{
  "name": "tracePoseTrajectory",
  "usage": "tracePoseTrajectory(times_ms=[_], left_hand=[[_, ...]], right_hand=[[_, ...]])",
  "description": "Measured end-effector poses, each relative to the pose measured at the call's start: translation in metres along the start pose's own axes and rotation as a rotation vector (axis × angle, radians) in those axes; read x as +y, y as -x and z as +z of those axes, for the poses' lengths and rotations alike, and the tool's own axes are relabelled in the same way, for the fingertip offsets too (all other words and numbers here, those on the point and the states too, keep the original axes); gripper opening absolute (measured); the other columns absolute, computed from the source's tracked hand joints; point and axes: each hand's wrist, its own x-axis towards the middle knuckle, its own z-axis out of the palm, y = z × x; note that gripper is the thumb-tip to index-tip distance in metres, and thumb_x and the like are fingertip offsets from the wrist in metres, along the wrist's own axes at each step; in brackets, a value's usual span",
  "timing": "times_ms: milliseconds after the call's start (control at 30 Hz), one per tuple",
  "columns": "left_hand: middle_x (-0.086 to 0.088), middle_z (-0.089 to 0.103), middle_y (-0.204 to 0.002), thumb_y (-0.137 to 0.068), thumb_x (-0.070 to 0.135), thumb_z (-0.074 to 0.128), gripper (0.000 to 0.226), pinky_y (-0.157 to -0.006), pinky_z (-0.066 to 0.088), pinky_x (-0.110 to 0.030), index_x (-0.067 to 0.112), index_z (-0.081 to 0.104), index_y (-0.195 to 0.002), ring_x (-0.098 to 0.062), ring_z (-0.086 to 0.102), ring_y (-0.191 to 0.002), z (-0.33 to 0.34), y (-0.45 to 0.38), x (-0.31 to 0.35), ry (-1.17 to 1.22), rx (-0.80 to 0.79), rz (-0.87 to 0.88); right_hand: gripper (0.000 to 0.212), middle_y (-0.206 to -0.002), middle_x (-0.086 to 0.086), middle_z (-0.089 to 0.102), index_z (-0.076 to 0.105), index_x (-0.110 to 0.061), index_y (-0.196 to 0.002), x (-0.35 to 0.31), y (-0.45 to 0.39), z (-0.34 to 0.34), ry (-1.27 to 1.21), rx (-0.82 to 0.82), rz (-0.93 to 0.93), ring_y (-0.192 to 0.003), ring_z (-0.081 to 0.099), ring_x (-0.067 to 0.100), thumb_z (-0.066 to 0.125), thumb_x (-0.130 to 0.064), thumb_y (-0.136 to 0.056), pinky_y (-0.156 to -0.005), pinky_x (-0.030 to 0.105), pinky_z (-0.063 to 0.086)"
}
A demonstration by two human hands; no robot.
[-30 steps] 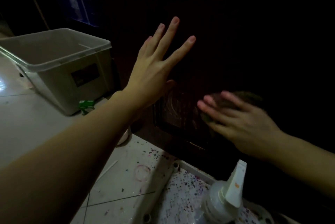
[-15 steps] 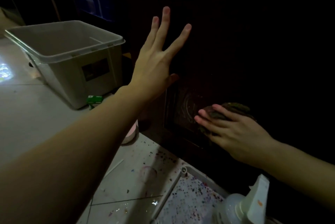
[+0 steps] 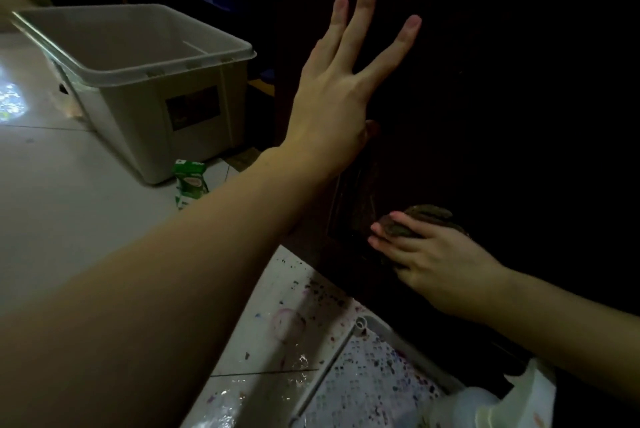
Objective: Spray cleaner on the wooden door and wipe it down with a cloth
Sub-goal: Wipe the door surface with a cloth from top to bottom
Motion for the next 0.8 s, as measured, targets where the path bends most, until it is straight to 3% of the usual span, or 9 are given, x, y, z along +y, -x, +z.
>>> tracePoseTrajectory(times_ms=[100, 167, 267, 367, 467, 533, 633, 733, 800], left_hand=[[-0.029, 0.01, -0.156, -0.073, 0.026, 0.078, 0.091, -0.114, 0.024, -0.056, 0.021, 0.03, -0.15, -0.043, 0.005, -0.145, 0.001, 0.0, -0.001, 0.007, 0.02, 0.021], [-0.029, 0.012, -0.155, -0.074, 0.029, 0.078, 0.089, -0.113, 0.025, -0.056, 0.021, 0.031, -0.149, -0.042, 0.008, -0.145, 0.003, -0.001, -0.004, -0.003, 0.043, 0.034], [-0.027, 0.013, -0.156, -0.074, 0.031, 0.078, 0.087, -0.112, 0.025, -0.057, 0.021, 0.033, -0.148, -0.041, 0.009, -0.145, 0.004, 0.0, -0.008, 0.003, 0.055, 0.05], [-0.025, 0.009, -0.157, -0.071, 0.031, 0.075, 0.091, -0.111, 0.026, -0.059, 0.023, 0.031, -0.15, -0.039, 0.005, -0.146, 0.003, 0.001, -0.006, 0.01, 0.018, 0.039], [-0.024, 0.008, -0.157, -0.069, 0.028, 0.077, 0.094, -0.11, 0.027, -0.06, 0.025, 0.03, -0.15, -0.039, 0.005, -0.146, 0.002, 0.001, -0.005, 0.018, 0.015, 0.032], [-0.025, 0.009, -0.157, -0.068, 0.026, 0.08, 0.094, -0.11, 0.027, -0.061, 0.024, 0.031, -0.149, -0.041, 0.006, -0.146, 0.001, 0.002, -0.004, 0.027, 0.024, 0.031], [-0.027, 0.011, -0.156, -0.072, 0.029, 0.074, 0.087, -0.111, 0.026, -0.059, 0.022, 0.033, -0.149, -0.041, 0.007, -0.145, 0.002, 0.003, -0.006, 0.014, 0.029, 0.047], [-0.028, 0.012, -0.155, -0.076, 0.033, 0.063, 0.08, -0.113, 0.026, -0.056, 0.023, 0.033, -0.149, -0.041, 0.008, -0.145, 0.007, 0.007, -0.01, -0.028, 0.029, 0.056], [-0.028, 0.011, -0.155, -0.076, 0.035, 0.061, 0.08, -0.112, 0.027, -0.056, 0.024, 0.032, -0.149, -0.04, 0.008, -0.145, 0.01, 0.01, -0.01, -0.04, 0.023, 0.04]], right_hand=[[0.052, -0.152, 0.022, 0.03, 0.066, -0.01, -0.121, 0.026, -0.004, -0.007, -0.079, 0.282, 0.081, -0.144, 0.025, 0.037, 0.025, -0.021, -0.091, -0.117, 0.056, -0.011], [0.055, -0.14, 0.025, 0.048, 0.073, -0.009, -0.106, 0.043, -0.008, -0.011, -0.135, 0.447, 0.165, -0.134, 0.043, 0.038, 0.026, -0.022, -0.082, -0.118, 0.055, 0.008], [0.056, -0.15, 0.026, 0.032, 0.06, -0.007, -0.127, 0.05, -0.015, -0.023, -0.041, 0.451, 0.246, -0.142, 0.028, 0.04, 0.025, -0.021, -0.086, -0.116, 0.054, -0.012], [0.048, -0.16, 0.02, 0.004, 0.045, -0.011, -0.141, 0.021, -0.018, -0.011, 0.06, 0.145, 0.011, -0.148, 0.0, 0.038, 0.035, -0.026, -0.097, -0.095, 0.056, -0.036], [0.04, -0.158, 0.017, 0.022, 0.055, -0.009, -0.132, 0.009, -0.017, 0.004, 0.034, -0.029, -0.1, -0.148, 0.007, 0.033, 0.04, -0.025, -0.099, -0.091, 0.049, -0.036], [0.038, -0.15, 0.017, 0.039, 0.064, -0.01, -0.122, 0.017, -0.017, 0.001, -0.063, 0.105, -0.088, -0.145, 0.024, 0.031, 0.037, -0.02, -0.097, -0.102, 0.048, -0.029], [0.048, -0.134, 0.017, 0.058, 0.076, -0.018, -0.097, 0.042, -0.021, -0.017, -0.127, 0.373, 0.069, -0.129, 0.051, 0.031, 0.03, -0.022, -0.084, -0.115, 0.051, 0.009], [0.045, -0.151, 0.019, 0.036, 0.067, -0.015, -0.119, 0.04, -0.027, -0.022, -0.036, 0.379, 0.136, -0.143, 0.029, 0.036, 0.034, -0.027, -0.091, -0.113, 0.053, -0.007], [0.043, -0.158, 0.018, 0.019, 0.057, -0.012, -0.131, 0.021, -0.026, -0.009, -0.001, 0.229, 0.058, -0.147, 0.009, 0.038, 0.038, -0.028, -0.096, -0.106, 0.053, -0.023]])
